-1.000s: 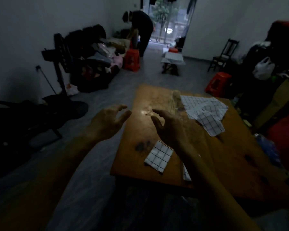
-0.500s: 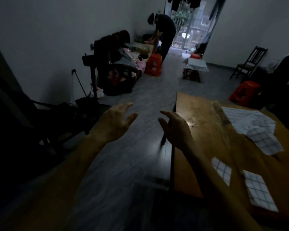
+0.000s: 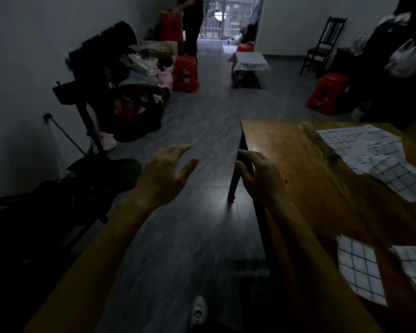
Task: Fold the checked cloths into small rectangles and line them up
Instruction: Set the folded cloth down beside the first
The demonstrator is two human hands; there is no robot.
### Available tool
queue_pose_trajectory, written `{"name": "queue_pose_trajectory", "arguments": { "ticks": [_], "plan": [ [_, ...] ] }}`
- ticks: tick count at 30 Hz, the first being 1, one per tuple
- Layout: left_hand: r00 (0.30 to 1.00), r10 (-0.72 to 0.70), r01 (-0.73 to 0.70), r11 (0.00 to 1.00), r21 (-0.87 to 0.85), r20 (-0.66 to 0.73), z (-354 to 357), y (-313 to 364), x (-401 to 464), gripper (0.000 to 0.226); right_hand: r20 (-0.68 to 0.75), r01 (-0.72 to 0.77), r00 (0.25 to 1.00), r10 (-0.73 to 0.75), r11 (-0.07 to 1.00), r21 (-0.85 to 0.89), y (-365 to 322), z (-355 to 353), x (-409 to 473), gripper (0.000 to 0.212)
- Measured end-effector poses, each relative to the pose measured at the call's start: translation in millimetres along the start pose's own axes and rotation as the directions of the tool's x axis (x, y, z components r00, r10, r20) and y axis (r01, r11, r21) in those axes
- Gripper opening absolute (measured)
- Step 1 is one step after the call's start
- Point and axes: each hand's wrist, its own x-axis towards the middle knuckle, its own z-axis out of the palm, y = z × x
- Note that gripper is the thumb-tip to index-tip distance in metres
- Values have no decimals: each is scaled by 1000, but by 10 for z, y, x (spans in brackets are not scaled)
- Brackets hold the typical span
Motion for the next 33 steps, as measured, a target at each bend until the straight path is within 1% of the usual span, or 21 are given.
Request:
{"name": "queue_pose_trajectory", "arguments": {
  "ticks": [2,4,8,10,13,16,18,20,22,25,29,33],
  "plan": [
    [999,19,-19,1000,-10,37,52,-101,446,65,-23,-68,997,68,998,6,124,111,352,39],
    [997,40,-40,999,-5,67,62,-191,830,65,-16,-107,994,107,994,22,234,216,697,38],
    [994,84,-87,996,36,72,88,-437,1546,65,-17,-117,993,118,992,37,383,443,1438,40],
    [990,96,-102,993,57,104,156,-643,1872,64,-5,-120,993,120,993,22,423,568,1735,41],
    [984,95,-104,993,57,154,292,-1017,2404,69,3,-114,993,114,992,-59,502,785,2174,48],
    [982,119,-126,991,41,146,420,-1352,2956,67,8,-139,990,141,982,-125,643,1039,2612,44],
    [980,148,-151,988,15,136,482,-1533,3342,61,-17,-164,986,163,974,-159,734,1205,2925,41],
    [975,178,-173,984,-47,136,512,-1718,3727,58,-51,-200,980,193,962,-185,789,1358,3241,39],
    [957,240,-223,968,-117,162,555,-1917,4151,59,-94,-264,964,250,945,-192,783,1483,3557,38],
    [916,329,-307,943,-126,228,615,-2171,4782,58,-158,-347,934,319,917,-199,712,1617,4018,37],
    [859,424,-382,904,-192,288,709,-2313,5533,57,-227,-424,897,378,881,-210,711,1699,4578,36],
    [799,501,-440,864,-245,333,960,-2427,6158,57,-283,-503,852,441,839,-207,922,1811,5042,36]
  ]
}}
